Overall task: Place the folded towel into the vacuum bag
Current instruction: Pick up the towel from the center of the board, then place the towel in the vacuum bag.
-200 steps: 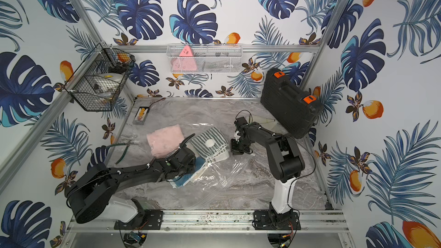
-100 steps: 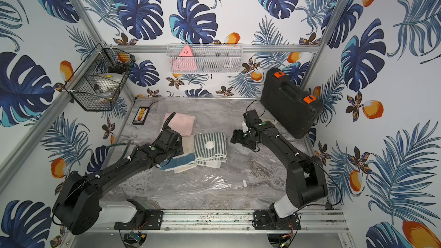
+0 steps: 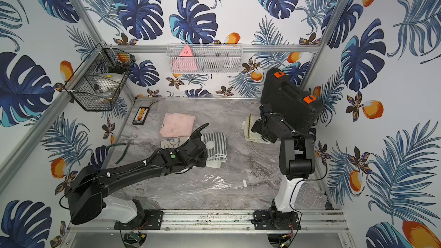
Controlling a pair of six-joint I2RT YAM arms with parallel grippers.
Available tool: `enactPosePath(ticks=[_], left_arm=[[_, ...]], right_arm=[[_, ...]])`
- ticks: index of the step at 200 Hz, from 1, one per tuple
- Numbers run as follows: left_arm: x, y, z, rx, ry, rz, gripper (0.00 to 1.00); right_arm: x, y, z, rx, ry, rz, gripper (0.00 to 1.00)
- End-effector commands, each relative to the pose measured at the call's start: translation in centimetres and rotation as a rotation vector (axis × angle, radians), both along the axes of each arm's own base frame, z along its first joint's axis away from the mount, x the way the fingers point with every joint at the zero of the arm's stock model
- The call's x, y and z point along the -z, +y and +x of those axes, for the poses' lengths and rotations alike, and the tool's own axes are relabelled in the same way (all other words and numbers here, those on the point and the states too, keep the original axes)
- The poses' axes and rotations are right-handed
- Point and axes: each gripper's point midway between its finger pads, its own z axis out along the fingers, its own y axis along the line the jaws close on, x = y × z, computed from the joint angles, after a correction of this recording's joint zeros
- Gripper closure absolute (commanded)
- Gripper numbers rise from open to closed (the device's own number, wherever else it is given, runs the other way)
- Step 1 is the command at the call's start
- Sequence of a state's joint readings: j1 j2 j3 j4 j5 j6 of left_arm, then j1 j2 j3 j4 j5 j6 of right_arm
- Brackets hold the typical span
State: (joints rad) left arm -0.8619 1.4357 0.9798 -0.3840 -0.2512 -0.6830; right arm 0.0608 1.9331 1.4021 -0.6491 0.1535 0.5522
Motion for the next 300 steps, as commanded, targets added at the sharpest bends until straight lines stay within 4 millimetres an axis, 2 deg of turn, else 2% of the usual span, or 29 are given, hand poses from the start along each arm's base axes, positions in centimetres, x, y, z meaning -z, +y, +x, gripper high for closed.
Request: enactPosePath(ticks=[1,17,19,24,44,78,102,105,123,136,171,193,211,222,234,246,255,260,263,274,284,300], left_arm=[[-1.0,-0.8,0.3,0.013,-0.025,-0.032,0.52],[-1.6,-0.5,0.2,0.008,-0.046,-0.039,0.52],[-1.6,-0.4,0.2,0.007,-0.047,-0.039,0.52],[-1.8,-0.2,0.1,0.004,-0.054,-0.039,0.52],[-2.0,0.3,-0.1,0.001,-0.066,-0.036,0.52],[-2.4,0.7,-0.3,0.000,-0.074,-0.034,0.52],[-2.7,0.8,-0.3,-0.001,-0.084,-0.040,0.52],[-2.8,0.8,-0.3,-0.001,-0.086,-0.042,0.52],[-3.0,0.9,-0.3,-0.004,-0.091,-0.043,0.52],[-3.1,0.9,-0.3,-0.004,-0.093,-0.045,0.52],[-3.7,0.9,-0.2,-0.002,-0.104,-0.046,0.52],[-4.6,1.5,-0.1,-0.011,-0.131,-0.036,0.52],[-6.0,2.5,0.1,-0.035,-0.174,-0.017,0.52],[-7.4,3.4,0.3,-0.059,-0.214,-0.010,0.51],[-9.0,4.4,0.4,-0.085,-0.260,-0.005,0.51],[-10.6,5.3,0.5,-0.108,-0.300,0.002,0.51],[-11.8,5.9,0.5,-0.123,-0.329,0.002,0.51],[-12.3,6.2,0.5,-0.130,-0.341,0.003,0.51],[-12.6,6.4,0.5,-0.136,-0.349,0.004,0.51],[-13.6,7.0,0.5,-0.152,-0.372,0.005,0.51],[-14.2,7.3,0.5,-0.158,-0.391,0.001,0.51],[-14.5,7.5,0.5,-0.157,-0.407,0.001,0.50]], right_arm=[[1.6,0.1,1.4,0.028,-0.007,0.050,0.00],[2.7,0.8,1.6,0.021,0.001,0.101,0.04],[3.7,0.9,1.4,0.022,0.023,0.106,0.04],[4.4,1.1,1.2,0.024,0.036,0.119,0.06],[5.9,1.9,0.5,0.020,0.041,0.167,0.18],[7.3,3.5,-0.4,-0.007,0.056,0.259,0.61],[6.9,4.8,-0.9,-0.023,0.039,0.334,0.81],[5.8,5.1,-0.7,-0.030,0.014,0.350,0.83],[3.1,6.8,-0.6,-0.069,-0.047,0.412,0.94],[0.4,8.0,-0.6,-0.113,-0.095,0.422,1.00],[-8.0,12.4,-1.5,-0.301,-0.215,0.405,1.00],[-13.1,16.8,-4.1,-0.454,-0.261,0.456,1.00],[-17.2,21.1,-7.2,-0.579,-0.310,0.572,1.00],[-18.9,23.4,-9.5,-0.648,-0.319,0.627,1.00],[-19.9,25.4,-12.2,-0.704,-0.318,0.679,1.00],[-19.8,26.8,-14.6,-0.737,-0.302,0.738,1.00],[-19.0,27.3,-16.0,-0.735,-0.282,0.771,1.00],[-18.8,28.2,-17.3,-0.763,-0.273,0.791,1.00],[-17.6,28.2,-18.0,-0.761,-0.249,0.788,1.00],[-15.2,28.0,-19.2,-0.759,-0.225,0.761,1.00],[-12.6,27.6,-19.9,-0.754,-0.198,0.739,1.00],[-7.3,26.3,-20.6,-0.737,-0.136,0.662,1.00]])
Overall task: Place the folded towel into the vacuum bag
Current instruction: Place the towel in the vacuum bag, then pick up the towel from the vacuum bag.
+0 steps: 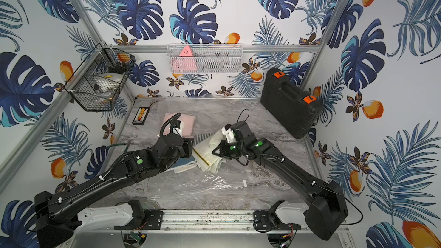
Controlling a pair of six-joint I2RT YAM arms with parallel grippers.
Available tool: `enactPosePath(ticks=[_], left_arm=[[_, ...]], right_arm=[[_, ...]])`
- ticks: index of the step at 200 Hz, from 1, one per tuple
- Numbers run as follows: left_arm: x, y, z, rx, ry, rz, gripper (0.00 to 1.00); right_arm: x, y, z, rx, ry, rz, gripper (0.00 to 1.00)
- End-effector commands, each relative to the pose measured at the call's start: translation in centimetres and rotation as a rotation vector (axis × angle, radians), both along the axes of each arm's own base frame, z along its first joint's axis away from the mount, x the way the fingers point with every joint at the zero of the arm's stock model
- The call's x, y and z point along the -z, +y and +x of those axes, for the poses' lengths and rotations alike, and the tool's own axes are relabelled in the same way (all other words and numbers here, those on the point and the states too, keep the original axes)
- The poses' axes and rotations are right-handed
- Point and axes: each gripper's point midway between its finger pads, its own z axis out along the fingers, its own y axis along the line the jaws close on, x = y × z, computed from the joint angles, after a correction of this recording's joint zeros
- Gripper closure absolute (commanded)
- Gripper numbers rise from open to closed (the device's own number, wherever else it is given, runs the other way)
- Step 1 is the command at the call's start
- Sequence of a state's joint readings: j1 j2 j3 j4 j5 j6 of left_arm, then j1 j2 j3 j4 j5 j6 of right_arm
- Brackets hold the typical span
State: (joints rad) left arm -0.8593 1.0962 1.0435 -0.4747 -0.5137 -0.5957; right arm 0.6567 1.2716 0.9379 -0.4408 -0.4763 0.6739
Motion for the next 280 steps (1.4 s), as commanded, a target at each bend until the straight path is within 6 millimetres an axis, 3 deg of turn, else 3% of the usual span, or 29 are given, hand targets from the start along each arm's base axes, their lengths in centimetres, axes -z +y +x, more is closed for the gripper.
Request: enactPosePath(ticks=[1,25,46,75,103,124,146,182,215,246,280], left_arm=[[-0.7,1.2,0.2,-0.031,-0.039,0.052,0.50],[0.2,1.0,0.2,-0.020,-0.016,0.065,0.50],[0.8,0.5,0.2,-0.007,0.000,0.055,0.50],[0.7,0.1,0.3,0.006,0.001,0.049,0.49],[0.9,1.1,0.3,-0.003,0.019,0.019,0.48],[1.8,1.9,0.6,0.009,0.056,-0.011,0.47],[3.3,1.1,0.5,0.070,0.116,0.001,0.47],[6.5,-3.8,-0.7,0.228,0.241,-0.085,0.47],[10.0,-7.3,-2.9,0.296,0.324,-0.081,0.48],[12.0,-7.3,-3.3,0.269,0.369,-0.118,0.48],[15.0,-4.0,-3.8,0.156,0.460,-0.045,0.40]], right_arm=[[4.7,-1.0,0.1,0.041,-0.003,-0.061,1.00],[11.4,-2.7,-1.3,0.023,0.062,-0.185,1.00],[13.9,-3.5,-2.3,0.019,0.117,-0.229,1.00],[13.2,-3.1,-2.1,0.030,0.115,-0.196,0.90],[11.8,-2.7,-2.5,-0.010,0.140,-0.189,0.59],[9.7,-4.0,-2.3,0.018,0.138,-0.164,0.44],[7.6,-6.7,-1.3,0.095,0.149,-0.162,0.32],[4.7,-11.2,0.3,0.149,0.096,-0.369,0.28],[4.8,-8.6,0.4,0.083,0.055,-0.408,0.28],[6.5,-6.0,1.7,0.042,0.025,-0.530,0.21],[9.1,-5.7,1.6,0.003,0.068,-0.559,0.29]])
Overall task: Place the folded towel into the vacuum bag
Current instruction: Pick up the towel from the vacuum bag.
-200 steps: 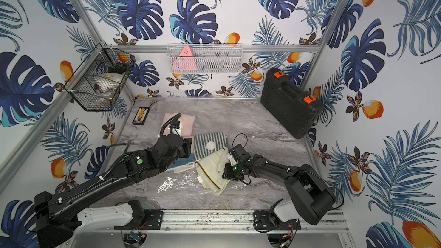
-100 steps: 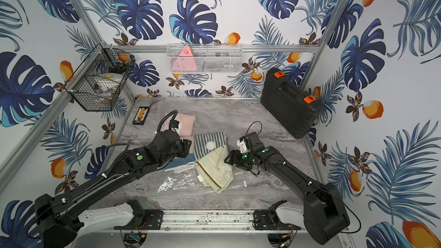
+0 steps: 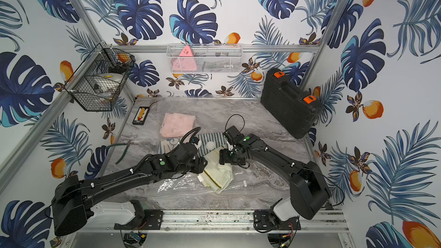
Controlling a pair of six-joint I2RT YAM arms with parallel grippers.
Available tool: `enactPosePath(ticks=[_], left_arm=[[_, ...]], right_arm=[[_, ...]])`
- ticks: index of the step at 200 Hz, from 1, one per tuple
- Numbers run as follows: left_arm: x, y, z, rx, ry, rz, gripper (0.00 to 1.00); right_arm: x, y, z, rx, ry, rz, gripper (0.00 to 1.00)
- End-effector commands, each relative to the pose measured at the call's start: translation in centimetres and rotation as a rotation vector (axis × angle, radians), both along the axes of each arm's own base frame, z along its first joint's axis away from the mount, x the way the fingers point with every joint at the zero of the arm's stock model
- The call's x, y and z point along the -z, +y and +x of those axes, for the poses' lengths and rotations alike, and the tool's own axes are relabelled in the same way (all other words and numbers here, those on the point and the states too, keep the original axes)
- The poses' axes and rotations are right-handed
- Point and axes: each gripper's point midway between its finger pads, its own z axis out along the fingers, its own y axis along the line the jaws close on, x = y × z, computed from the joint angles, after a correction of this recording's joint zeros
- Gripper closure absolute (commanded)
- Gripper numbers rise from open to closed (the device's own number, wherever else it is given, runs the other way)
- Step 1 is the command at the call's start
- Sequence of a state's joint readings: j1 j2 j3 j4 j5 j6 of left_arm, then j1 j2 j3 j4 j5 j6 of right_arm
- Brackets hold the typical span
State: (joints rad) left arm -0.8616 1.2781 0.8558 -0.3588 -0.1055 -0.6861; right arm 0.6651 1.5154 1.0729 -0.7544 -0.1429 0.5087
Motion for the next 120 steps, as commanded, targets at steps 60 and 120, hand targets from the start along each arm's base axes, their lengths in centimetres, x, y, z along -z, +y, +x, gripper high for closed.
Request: enactPosePath(ticks=[60,120], left_arm=[[4.7,1.3,0.5,-0.104,0.109,-0.013,0.31],[3.6,2.3,0.5,-0.129,0.059,-0.038,0.32]], right_arm=[[-0.8,0.8,-0.5,-0.011,0.022,0.008,0.35],[1.2,-0.6,1.0,-0.064,-0.043,-0.344,0.18]])
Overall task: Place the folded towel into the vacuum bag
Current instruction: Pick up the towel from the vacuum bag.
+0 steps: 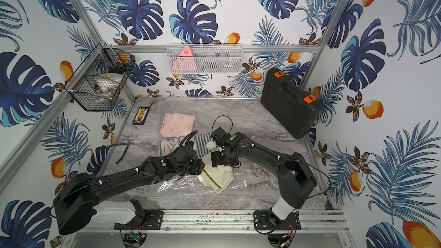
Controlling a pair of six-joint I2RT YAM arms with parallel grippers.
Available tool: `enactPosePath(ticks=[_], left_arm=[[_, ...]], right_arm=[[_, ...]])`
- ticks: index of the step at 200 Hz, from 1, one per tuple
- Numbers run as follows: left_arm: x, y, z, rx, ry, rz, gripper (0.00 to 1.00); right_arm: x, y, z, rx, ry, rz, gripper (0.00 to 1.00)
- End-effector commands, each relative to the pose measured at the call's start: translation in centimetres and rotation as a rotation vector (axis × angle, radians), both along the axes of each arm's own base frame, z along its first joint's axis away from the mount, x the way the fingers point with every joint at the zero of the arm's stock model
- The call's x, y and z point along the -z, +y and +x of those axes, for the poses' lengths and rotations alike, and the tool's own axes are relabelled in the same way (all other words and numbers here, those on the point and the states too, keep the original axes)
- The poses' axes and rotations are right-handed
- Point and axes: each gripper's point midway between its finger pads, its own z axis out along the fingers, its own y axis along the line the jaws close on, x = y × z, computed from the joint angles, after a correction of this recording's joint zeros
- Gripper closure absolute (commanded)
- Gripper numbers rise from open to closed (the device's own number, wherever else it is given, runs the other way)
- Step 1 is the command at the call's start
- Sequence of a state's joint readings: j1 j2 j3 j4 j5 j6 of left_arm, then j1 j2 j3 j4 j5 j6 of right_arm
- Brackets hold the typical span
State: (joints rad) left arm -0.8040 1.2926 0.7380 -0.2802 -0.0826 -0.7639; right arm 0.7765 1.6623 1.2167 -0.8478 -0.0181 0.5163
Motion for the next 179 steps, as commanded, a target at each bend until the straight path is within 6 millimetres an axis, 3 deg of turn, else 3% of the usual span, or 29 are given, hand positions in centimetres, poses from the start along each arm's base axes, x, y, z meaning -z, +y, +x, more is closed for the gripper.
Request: enactPosePath(ticks=[1,17,35,46,59,78,95,107,128,152,179], left_arm=[[-0.4,0.0,0.4,-0.027,-0.023,-0.027,0.32],[-0.1,-0.3,0.4,-0.014,-0.013,-0.030,0.32],[0.1,-0.5,0.3,-0.003,-0.006,-0.027,0.32],[-0.1,-0.5,0.4,-0.002,-0.011,-0.028,0.32],[0.1,-0.5,0.3,0.002,-0.014,-0.028,0.31],[0.8,-0.9,0.1,0.016,0.007,-0.051,0.28],[2.4,-1.2,-0.1,0.003,0.046,-0.078,0.16],[3.8,-0.8,-0.1,-0.013,0.075,-0.070,0.14],[5.2,-0.6,0.4,-0.031,0.085,-0.074,0.14],[4.7,-2.5,1.7,-0.023,0.057,-0.145,0.15],[5.6,-3.9,2.1,-0.032,0.065,-0.231,0.22]], right_arm=[[0.3,-2.8,1.0,0.005,-0.045,-0.193,0.18],[0.0,-3.6,1.0,-0.015,-0.052,-0.241,0.26],[-0.4,-4.0,0.4,-0.035,-0.035,-0.217,0.47],[-0.2,-4.0,-0.3,-0.023,0.007,-0.143,0.60],[0.1,-3.6,-0.8,0.010,0.057,-0.025,0.68],[1.2,-3.4,-1.2,0.066,0.139,0.111,0.71],[1.8,-3.0,-1.0,0.092,0.173,0.188,0.69],[2.4,-2.9,-1.0,0.088,0.186,0.192,0.67],[3.5,-2.9,-1.0,0.088,0.193,0.184,0.65],[5.1,-4.0,-0.7,0.133,0.217,0.184,0.65],[6.5,-4.6,-1.0,0.157,0.229,0.175,0.66]])
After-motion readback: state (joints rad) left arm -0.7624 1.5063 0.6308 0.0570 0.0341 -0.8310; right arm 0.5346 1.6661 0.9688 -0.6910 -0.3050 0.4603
